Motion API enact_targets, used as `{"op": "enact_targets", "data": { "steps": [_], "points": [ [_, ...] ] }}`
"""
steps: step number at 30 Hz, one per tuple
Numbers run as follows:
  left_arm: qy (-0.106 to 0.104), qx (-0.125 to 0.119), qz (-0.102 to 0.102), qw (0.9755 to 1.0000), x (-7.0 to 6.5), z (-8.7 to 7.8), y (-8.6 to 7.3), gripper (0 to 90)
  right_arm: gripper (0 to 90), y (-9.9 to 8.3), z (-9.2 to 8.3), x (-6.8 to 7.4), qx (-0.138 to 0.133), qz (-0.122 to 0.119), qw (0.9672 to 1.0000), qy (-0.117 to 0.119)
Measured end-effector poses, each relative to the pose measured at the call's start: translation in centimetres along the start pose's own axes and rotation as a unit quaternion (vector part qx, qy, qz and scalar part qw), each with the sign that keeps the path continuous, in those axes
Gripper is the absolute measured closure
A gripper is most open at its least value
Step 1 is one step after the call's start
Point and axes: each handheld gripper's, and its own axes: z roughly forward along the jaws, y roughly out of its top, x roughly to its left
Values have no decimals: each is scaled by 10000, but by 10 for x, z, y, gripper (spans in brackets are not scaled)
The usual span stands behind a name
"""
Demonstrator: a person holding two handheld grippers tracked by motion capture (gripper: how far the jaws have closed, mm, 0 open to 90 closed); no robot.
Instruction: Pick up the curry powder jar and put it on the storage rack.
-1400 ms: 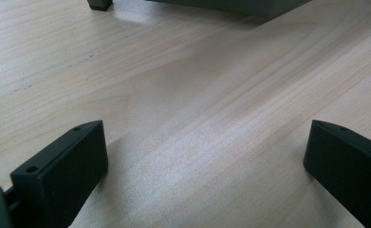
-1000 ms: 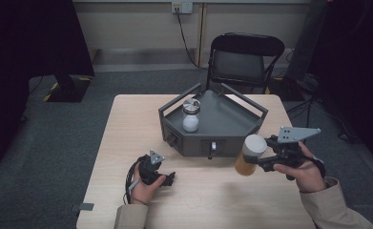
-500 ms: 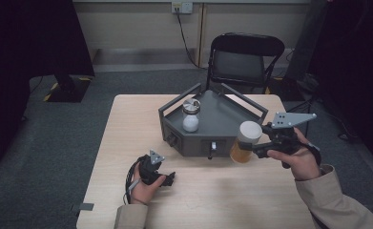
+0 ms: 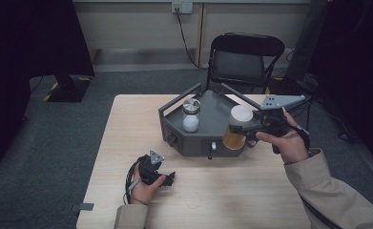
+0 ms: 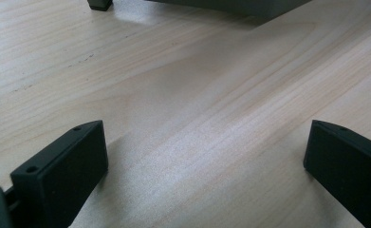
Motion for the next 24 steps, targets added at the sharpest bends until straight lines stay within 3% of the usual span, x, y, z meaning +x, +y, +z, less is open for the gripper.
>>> {"op": "enact_targets", "data": {
  "steps": [14, 24],
  "points": [
    [0, -1, -1, 10000, 0, 0, 0, 2, 345, 19, 11, -13, 126, 140, 9989, -439],
    [-1, -1, -1, 10000, 0, 0, 0, 2, 346, 17, 19, -22, 47, 276, 9978, -604]
  ]
}}
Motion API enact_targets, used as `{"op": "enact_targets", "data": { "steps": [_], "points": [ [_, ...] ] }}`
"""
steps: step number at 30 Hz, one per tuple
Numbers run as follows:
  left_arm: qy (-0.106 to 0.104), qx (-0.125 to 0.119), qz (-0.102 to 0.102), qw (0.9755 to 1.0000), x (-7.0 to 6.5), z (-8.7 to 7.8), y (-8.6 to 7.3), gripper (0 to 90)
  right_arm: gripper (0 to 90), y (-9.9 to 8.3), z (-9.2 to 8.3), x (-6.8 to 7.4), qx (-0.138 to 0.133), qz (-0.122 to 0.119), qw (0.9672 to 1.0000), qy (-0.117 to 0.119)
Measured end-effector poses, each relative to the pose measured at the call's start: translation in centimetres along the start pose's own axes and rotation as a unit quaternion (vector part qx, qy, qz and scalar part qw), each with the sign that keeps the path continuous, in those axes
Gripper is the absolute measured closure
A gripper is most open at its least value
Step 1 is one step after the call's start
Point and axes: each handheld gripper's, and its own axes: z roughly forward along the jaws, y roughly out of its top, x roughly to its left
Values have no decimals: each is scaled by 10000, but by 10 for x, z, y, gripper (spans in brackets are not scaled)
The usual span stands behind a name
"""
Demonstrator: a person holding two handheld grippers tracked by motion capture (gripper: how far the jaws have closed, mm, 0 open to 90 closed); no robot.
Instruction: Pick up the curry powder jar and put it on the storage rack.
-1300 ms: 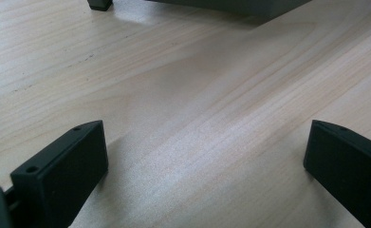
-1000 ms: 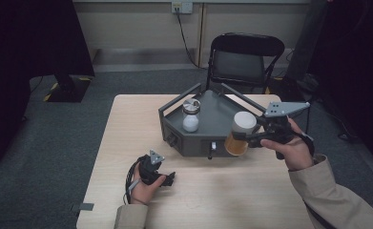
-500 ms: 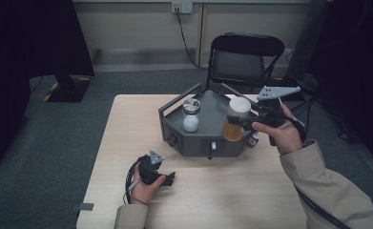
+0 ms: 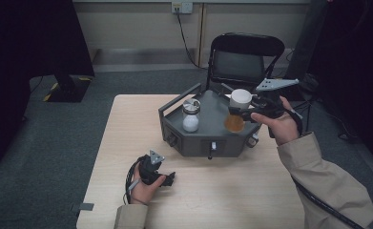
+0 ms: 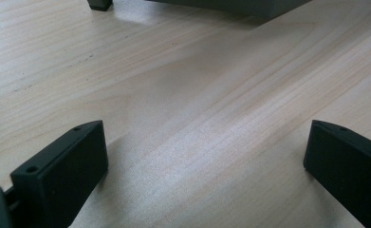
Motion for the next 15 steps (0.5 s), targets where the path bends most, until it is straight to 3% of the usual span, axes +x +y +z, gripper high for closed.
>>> {"op": "enact_targets", "data": {
  "steps": [15],
  "points": [
    [1, 1, 1, 10000, 0, 0, 0, 2, 345, -5, 18, -9, 50, 116, 9998, -143]
  ]
}}
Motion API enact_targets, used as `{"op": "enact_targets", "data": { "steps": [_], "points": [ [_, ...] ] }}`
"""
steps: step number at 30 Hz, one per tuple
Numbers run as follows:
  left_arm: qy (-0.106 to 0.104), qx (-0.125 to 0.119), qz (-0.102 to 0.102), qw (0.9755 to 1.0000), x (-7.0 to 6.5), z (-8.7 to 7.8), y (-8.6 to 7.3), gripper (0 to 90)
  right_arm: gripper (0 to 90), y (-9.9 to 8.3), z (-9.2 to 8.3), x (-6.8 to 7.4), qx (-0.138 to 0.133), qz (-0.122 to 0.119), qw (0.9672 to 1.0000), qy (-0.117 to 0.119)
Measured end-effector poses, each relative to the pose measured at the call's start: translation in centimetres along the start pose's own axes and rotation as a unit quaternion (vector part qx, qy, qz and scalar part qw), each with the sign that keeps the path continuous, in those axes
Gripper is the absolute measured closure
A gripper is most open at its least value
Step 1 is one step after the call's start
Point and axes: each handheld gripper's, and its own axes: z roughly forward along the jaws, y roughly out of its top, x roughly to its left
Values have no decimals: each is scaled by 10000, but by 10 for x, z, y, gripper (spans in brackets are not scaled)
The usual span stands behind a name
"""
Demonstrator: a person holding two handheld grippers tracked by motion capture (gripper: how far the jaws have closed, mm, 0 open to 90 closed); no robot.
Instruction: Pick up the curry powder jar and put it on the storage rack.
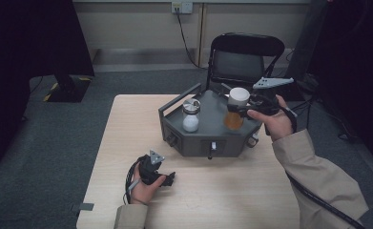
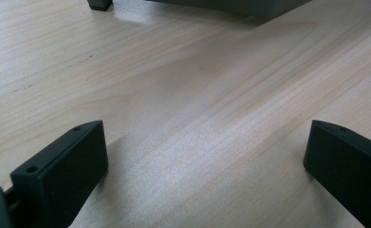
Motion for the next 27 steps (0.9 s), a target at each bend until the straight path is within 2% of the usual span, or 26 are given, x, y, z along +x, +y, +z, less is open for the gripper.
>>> {"op": "enact_targets", "data": {
  "steps": [11, 27],
  "points": [
    [-1, -1, -1, 10000, 0, 0, 0, 2, 345, -4, 10, -5, 101, 93, 9999, -26],
    [-1, -1, -2, 10000, 0, 0, 0, 2, 344, -8, 16, -7, 116, 133, 9998, -16]
  ]
}}
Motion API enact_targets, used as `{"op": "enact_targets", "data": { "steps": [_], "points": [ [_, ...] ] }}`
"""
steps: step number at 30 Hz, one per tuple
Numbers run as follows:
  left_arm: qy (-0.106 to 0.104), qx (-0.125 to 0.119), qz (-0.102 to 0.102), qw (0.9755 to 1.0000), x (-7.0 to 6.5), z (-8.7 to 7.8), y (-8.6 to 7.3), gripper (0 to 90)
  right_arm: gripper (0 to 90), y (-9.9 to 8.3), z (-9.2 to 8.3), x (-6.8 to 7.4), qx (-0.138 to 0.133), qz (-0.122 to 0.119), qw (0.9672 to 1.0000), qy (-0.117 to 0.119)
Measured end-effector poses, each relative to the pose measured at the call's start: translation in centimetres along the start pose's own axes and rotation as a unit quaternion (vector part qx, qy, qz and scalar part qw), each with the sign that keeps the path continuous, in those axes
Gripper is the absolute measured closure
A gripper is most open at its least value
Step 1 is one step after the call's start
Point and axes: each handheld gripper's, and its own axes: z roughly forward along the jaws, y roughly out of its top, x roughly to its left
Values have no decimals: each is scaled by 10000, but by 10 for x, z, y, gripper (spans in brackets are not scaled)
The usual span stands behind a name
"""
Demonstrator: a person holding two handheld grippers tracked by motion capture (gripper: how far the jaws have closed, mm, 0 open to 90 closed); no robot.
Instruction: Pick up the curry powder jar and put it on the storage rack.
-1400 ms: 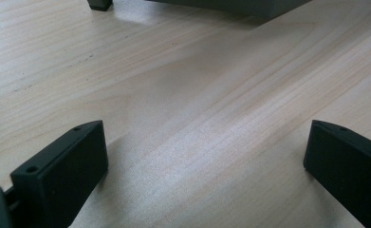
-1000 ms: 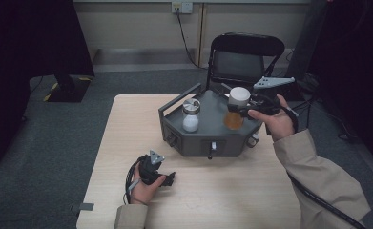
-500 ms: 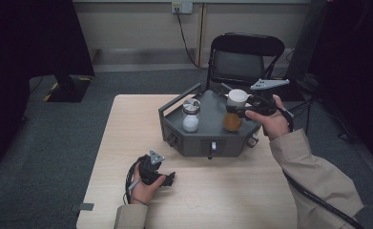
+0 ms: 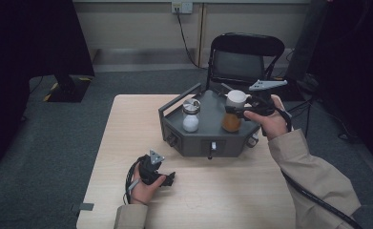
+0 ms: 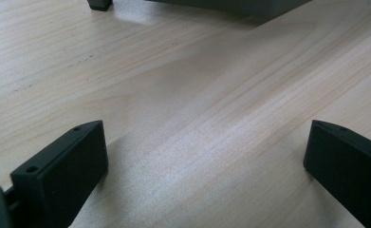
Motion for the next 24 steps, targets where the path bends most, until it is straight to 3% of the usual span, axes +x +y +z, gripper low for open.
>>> {"op": "enact_targets", "data": {
  "steps": [24],
  "points": [
    [0, 0, 1, 10000, 0, 0, 0, 2, 342, -6, 2, 1, -16, 2, 10000, -36]
  ]
}}
